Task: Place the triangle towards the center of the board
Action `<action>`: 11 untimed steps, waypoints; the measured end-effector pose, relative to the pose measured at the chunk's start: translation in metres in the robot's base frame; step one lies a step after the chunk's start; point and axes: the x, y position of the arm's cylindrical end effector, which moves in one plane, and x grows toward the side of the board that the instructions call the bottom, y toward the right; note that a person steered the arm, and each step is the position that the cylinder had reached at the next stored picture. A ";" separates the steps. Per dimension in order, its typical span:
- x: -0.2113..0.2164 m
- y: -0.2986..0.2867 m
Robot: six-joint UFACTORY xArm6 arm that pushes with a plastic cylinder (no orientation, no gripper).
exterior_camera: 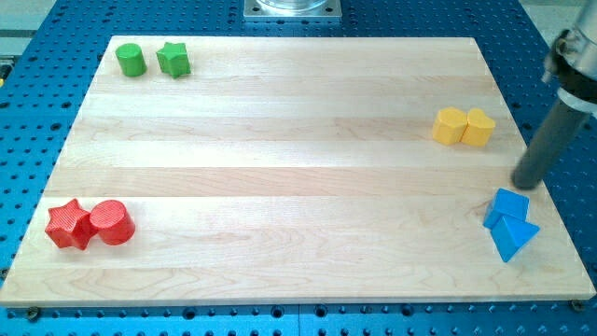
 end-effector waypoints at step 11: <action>-0.010 -0.406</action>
